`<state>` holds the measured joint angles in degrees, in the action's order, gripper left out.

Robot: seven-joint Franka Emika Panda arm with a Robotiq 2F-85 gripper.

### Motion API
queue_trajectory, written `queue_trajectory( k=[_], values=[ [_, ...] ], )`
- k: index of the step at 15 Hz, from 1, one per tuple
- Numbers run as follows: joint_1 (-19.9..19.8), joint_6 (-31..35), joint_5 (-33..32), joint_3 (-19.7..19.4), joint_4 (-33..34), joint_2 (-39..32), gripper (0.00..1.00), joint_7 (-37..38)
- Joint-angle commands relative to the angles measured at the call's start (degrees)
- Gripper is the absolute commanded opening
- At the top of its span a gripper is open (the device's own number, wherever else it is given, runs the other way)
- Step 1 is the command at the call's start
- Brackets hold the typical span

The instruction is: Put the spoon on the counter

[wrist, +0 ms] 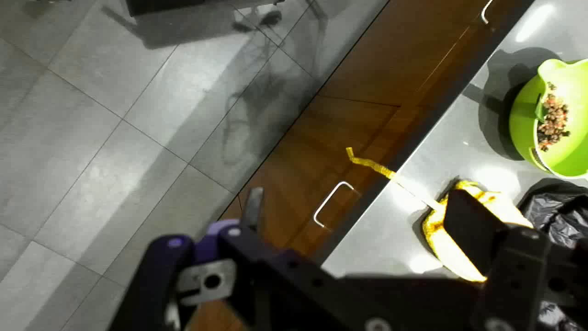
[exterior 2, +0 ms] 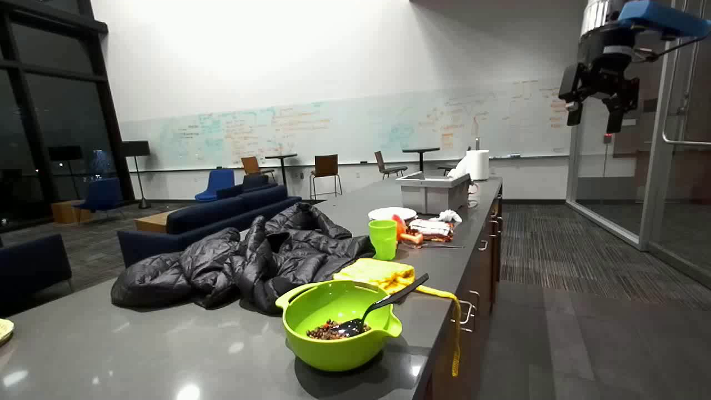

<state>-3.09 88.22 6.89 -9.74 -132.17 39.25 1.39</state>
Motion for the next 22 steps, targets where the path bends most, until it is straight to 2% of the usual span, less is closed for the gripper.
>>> queue_trajectory(
  k=[1,14,18,22],
  values=[
    [-1.49,-0.25,0.6,1.01,0.25,-0.23,1.0,-0.74],
    [-1.46,-0.21,0.7,0.97,0.42,-0.85,1.0,-0.63],
    [0.34,-5.27,9.2,-1.88,-0.53,-2.88,1.0,-4.83],
    [-0.1,-8.52,16.1,-3.21,-4.56,-3.63,1.0,-10.95]
  ],
)
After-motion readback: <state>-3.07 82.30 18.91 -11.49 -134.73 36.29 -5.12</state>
